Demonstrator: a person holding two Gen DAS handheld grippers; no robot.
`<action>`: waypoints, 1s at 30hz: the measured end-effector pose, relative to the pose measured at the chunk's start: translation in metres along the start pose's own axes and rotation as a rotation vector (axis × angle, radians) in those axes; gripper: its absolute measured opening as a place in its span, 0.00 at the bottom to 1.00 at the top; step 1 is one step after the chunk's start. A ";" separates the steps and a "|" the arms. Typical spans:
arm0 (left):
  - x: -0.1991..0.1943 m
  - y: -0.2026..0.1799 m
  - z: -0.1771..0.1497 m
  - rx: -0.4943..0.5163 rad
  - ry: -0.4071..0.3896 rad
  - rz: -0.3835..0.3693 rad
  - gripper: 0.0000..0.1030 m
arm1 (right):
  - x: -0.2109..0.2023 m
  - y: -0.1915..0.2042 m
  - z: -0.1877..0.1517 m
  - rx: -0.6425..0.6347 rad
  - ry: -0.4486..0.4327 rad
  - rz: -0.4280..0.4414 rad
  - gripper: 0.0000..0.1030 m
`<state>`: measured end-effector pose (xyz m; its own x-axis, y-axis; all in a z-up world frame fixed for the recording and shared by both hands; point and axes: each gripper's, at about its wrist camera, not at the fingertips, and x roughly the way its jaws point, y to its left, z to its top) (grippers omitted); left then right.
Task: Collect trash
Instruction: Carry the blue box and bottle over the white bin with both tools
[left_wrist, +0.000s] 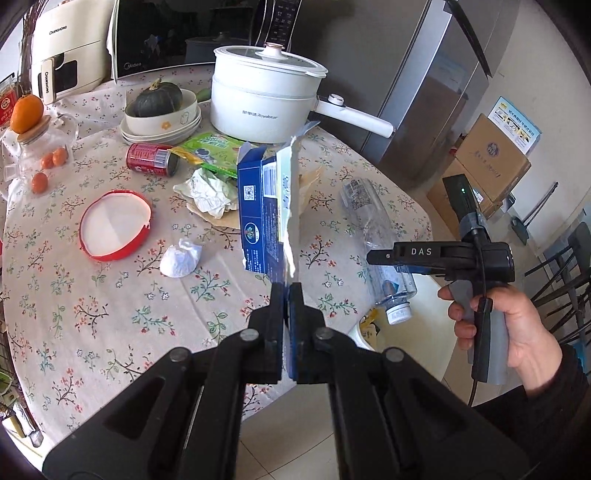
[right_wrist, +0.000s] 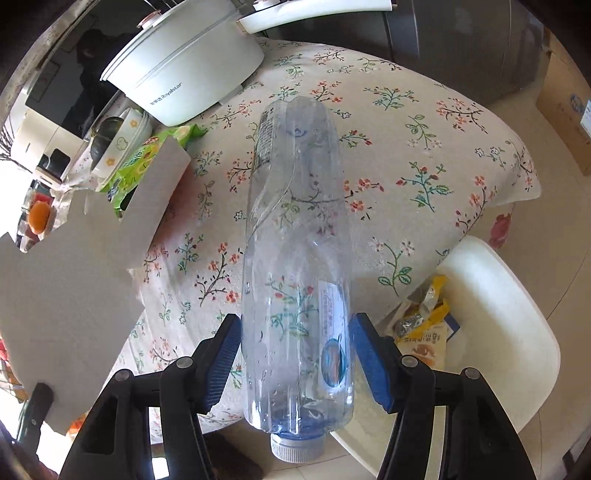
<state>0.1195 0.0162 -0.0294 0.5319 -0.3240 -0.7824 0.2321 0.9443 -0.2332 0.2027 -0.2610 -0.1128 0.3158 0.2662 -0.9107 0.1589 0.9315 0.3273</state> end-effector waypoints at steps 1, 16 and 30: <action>0.001 0.000 -0.001 0.001 0.004 0.002 0.03 | 0.003 0.001 0.002 0.005 0.000 -0.001 0.62; -0.010 -0.022 -0.008 0.046 0.018 -0.101 0.03 | -0.052 0.000 -0.020 -0.055 -0.079 0.024 0.58; -0.002 -0.113 -0.028 0.212 0.072 -0.273 0.03 | -0.104 -0.100 -0.072 0.069 -0.098 -0.003 0.58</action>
<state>0.0696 -0.0878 -0.0174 0.3701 -0.5508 -0.7481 0.5254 0.7882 -0.3204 0.0866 -0.3639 -0.0687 0.4045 0.2352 -0.8838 0.2231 0.9118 0.3448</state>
